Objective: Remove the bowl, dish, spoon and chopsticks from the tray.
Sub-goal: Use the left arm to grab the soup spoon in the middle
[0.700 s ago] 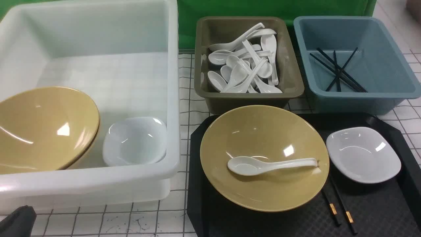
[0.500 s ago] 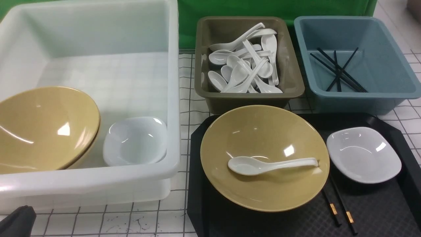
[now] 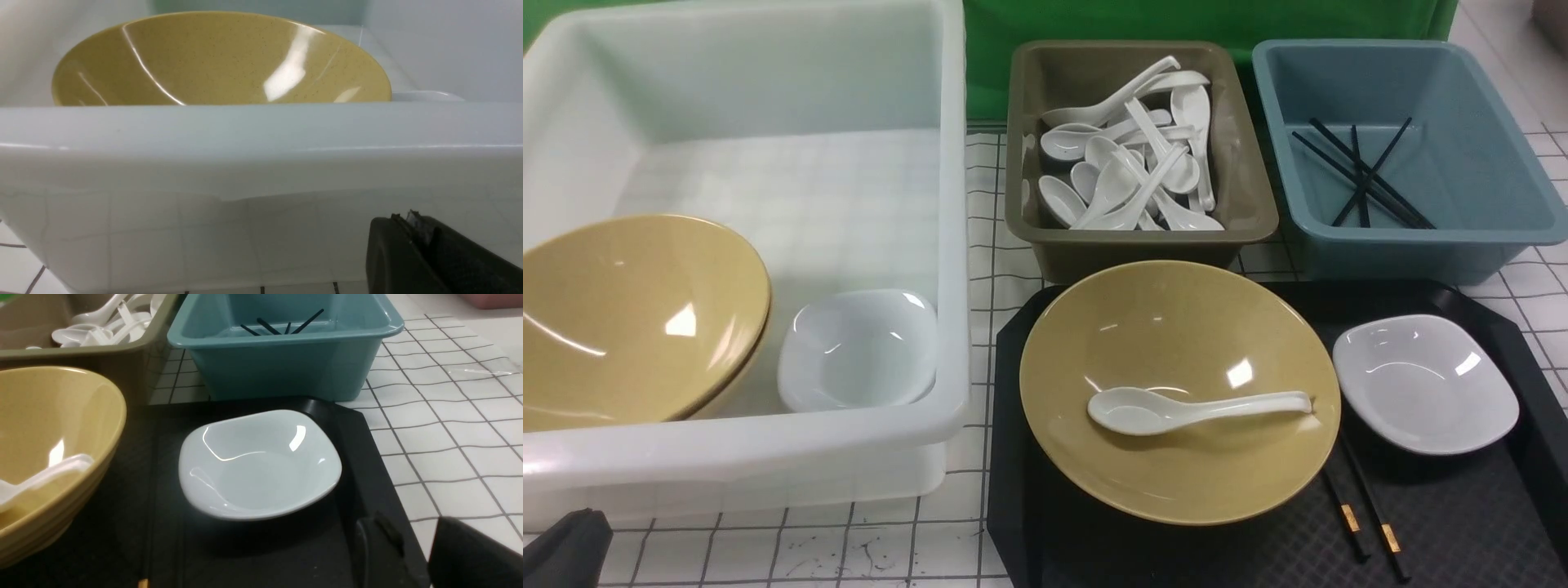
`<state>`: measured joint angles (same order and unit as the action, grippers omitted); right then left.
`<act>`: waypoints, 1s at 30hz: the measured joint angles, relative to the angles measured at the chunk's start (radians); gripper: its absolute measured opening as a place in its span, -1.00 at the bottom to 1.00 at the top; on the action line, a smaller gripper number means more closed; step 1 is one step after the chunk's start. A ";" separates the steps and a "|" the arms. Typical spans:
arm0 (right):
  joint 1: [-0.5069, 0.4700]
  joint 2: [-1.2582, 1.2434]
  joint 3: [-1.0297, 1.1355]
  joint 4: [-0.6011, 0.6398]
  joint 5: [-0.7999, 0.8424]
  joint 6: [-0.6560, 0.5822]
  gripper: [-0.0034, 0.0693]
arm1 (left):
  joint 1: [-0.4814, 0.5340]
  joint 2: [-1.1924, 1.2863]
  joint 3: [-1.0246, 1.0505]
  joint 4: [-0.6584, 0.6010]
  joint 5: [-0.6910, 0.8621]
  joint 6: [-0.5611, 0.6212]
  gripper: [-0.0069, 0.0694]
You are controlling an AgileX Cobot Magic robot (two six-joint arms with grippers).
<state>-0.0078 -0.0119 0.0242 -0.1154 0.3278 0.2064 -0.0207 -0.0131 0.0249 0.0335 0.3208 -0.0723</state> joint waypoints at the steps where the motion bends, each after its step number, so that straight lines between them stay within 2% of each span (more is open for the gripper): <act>1: 0.000 0.000 0.000 0.000 0.000 0.000 -0.26 | 0.000 0.000 0.000 0.000 -0.005 0.000 -0.83; 12: 0.000 0.000 0.001 -0.001 -0.015 0.000 -0.26 | 0.000 0.000 0.001 0.007 -0.056 0.007 -0.83; 19: 0.000 0.000 0.004 -0.004 -0.201 0.000 -0.26 | 0.000 0.000 0.002 0.007 -0.144 0.007 -0.83; 24: 0.000 0.000 0.004 -0.005 -0.497 0.012 -0.26 | 0.000 0.000 0.002 0.000 -0.432 -0.018 -0.83; 28: 0.000 0.000 0.004 -0.006 -0.715 0.160 -0.26 | 0.000 0.000 0.002 -0.005 -0.757 -0.048 -0.83; 30: 0.000 0.000 0.004 -0.002 -0.764 0.164 -0.26 | 0.000 0.000 0.002 -0.005 -0.844 -0.055 -0.83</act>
<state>-0.0078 -0.0119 0.0284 -0.1173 -0.4359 0.3701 -0.0207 -0.0131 0.0267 0.0284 -0.5235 -0.1276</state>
